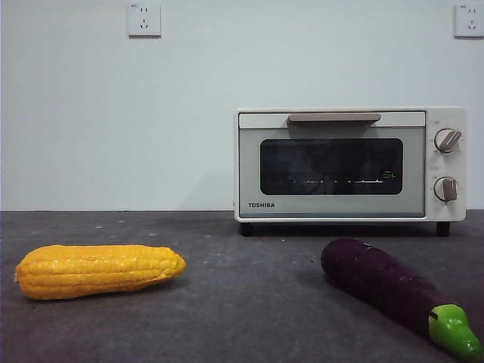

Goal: Take the eggplant from the table,put the eggplant in the oven

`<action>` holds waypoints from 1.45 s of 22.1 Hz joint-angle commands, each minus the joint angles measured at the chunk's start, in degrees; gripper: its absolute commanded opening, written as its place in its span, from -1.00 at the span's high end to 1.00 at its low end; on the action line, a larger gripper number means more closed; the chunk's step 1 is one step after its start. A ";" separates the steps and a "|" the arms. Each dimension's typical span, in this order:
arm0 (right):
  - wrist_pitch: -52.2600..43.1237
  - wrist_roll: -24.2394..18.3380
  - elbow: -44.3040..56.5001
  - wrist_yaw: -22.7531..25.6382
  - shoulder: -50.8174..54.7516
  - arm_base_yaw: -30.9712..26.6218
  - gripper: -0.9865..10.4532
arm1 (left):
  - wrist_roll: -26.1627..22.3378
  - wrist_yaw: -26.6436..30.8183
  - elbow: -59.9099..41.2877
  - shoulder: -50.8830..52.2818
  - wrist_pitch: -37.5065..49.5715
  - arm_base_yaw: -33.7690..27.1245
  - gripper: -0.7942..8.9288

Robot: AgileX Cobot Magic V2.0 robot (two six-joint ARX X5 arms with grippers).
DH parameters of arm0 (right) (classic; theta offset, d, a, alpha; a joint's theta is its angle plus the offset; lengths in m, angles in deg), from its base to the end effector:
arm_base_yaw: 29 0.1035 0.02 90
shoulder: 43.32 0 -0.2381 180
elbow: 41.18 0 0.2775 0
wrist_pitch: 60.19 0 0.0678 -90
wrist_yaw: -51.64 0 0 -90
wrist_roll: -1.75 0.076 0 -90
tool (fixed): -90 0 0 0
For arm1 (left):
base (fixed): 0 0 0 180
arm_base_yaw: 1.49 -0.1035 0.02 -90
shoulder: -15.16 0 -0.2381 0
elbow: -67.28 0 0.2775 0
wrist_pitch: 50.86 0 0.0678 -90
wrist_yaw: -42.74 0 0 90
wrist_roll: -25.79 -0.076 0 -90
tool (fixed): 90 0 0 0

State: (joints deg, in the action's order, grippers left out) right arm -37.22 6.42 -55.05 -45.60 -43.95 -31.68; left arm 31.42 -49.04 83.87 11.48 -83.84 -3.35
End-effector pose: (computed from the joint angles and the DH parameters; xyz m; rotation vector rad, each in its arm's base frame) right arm 0.1934 0.0005 0.1455 0.0960 0.1724 0.0725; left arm 0.1879 0.0037 0.1314 -0.1084 0.3498 0.0186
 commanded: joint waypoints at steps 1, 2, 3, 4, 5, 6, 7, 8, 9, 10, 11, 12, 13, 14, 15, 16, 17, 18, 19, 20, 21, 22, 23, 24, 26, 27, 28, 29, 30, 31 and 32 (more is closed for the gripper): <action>0.24 1.92 0.20 0.13 0.09 0.04 -0.05 | 0.48 -0.17 -0.37 -0.07 1.64 -0.20 0.84; 0.22 2.99 0.20 0.13 0.09 0.04 -0.05 | 0.50 -0.17 -0.37 -0.07 2.21 -0.20 0.84; 0.26 3.80 0.20 0.13 0.09 0.04 -0.05 | 0.48 -0.15 -0.35 -0.07 2.69 -0.20 0.84; 0.28 4.76 0.20 0.11 0.09 0.04 -0.05 | 0.48 -0.15 -0.35 -0.07 3.23 -0.20 0.84; 0.24 5.84 0.20 -0.09 0.09 0.04 -0.05 | 0.50 -0.20 -0.35 -0.07 3.82 -0.20 0.84; 0.22 6.60 0.20 -0.28 0.09 0.04 -0.05 | 0.50 -0.46 -0.35 -0.07 4.39 -0.20 0.84; 0.11 7.37 0.20 -0.26 0.09 0.04 -0.05 | 0.83 -1.55 -0.35 -0.07 5.20 -0.20 0.84; -0.02 7.65 0.20 -0.26 0.09 0.04 -0.05 | 1.68 -2.99 -0.33 -0.07 6.01 -0.20 0.84; -0.02 7.80 0.20 -0.28 0.09 0.04 -0.05 | 2.51 -3.98 -0.33 -0.07 6.71 -0.20 0.84; 0.04 7.80 0.15 -0.33 0.09 0.04 -0.05 | 3.34 -4.96 -0.28 -0.07 7.39 -0.20 0.84; -0.11 7.80 0.15 -0.33 0.09 0.04 -0.05 | 3.78 -5.86 -0.26 -0.07 8.04 -0.20 0.85; -0.15 7.80 0.15 -0.31 0.09 0.04 -0.05 | 3.91 -6.36 -0.26 -0.07 8.52 -0.20 0.84; -0.07 7.80 0.13 -0.31 0.09 0.04 -0.05 | 4.24 -6.40 -0.26 -0.07 8.96 -0.20 0.84; 0.31 7.80 0.13 -0.31 0.09 0.04 -0.05 | 4.76 -6.40 -0.26 -0.07 9.25 -0.20 0.84; 0.70 7.78 0.13 -0.15 0.09 0.04 -0.05 | 5.01 -6.40 -0.26 -0.07 9.44 -0.20 0.84; 0.68 7.78 0.13 0.35 0.09 0.04 -0.05 | 5.01 -6.56 -0.17 -0.07 9.49 -0.20 0.84; 0.68 7.80 0.13 0.48 0.09 0.04 -0.05 | 4.98 -7.02 -0.13 -0.07 9.46 -0.20 0.84; 0.66 7.78 0.13 0.46 0.09 0.04 -0.05 | 4.98 -7.78 0.00 -0.07 9.44 -0.20 0.85; 0.66 7.80 0.13 0.44 0.09 0.04 -0.05 | 4.98 -8.70 0.17 -0.09 9.42 -0.20 0.85; 0.61 7.87 0.13 -0.04 0.09 0.04 -0.05 | 4.98 -9.49 0.39 -0.09 9.42 -0.20 0.85; 0.52 7.87 0.13 -0.83 0.09 0.04 -0.05 | 4.98 -10.12 0.63 -0.09 9.42 -0.20 0.85; 0.44 7.87 0.13 -1.88 0.09 0.04 -0.05 | 5.01 -10.86 1.01 -0.09 9.42 -0.20 0.85; 0.17 7.87 0.13 -3.04 0.09 0.04 -0.05 | 5.05 -11.41 1.42 -0.09 9.40 -0.20 0.85; -0.15 7.89 0.13 -4.02 0.09 0.04 -0.05 | 5.07 -11.85 1.88 -0.13 9.38 -0.20 0.85; -0.50 9.05 0.13 -6.16 0.09 0.04 -0.05 | 5.16 -12.17 3.21 -0.44 9.18 -0.20 0.85; -0.52 9.55 0.13 -6.86 0.09 0.04 -0.05 | 5.14 -12.15 3.93 -0.66 8.87 -0.20 0.85; -0.39 10.05 0.13 -7.50 0.09 0.04 -0.05 | 5.14 -12.15 4.68 -1.05 8.68 -0.20 0.85; -0.26 10.45 0.13 -7.87 0.09 0.04 -0.05 | 5.14 -12.15 5.35 -1.53 8.59 -0.20 0.85; -0.20 10.64 0.13 -7.93 0.09 0.04 -0.05 | 5.11 -12.15 5.90 -1.99 8.52 -0.20 0.85; -0.15 10.95 0.13 -7.98 0.09 0.04 -0.05 | 5.11 -12.15 6.45 -2.60 8.50 -0.20 0.85; -0.17 11.65 0.13 -7.98 0.09 0.04 -0.05 | 5.09 -12.15 6.99 -3.32 8.52 -0.20 0.85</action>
State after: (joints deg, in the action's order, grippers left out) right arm -37.57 16.45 -55.12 -53.34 -43.95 -31.68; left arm 36.36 -61.02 90.69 8.59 -75.27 -3.35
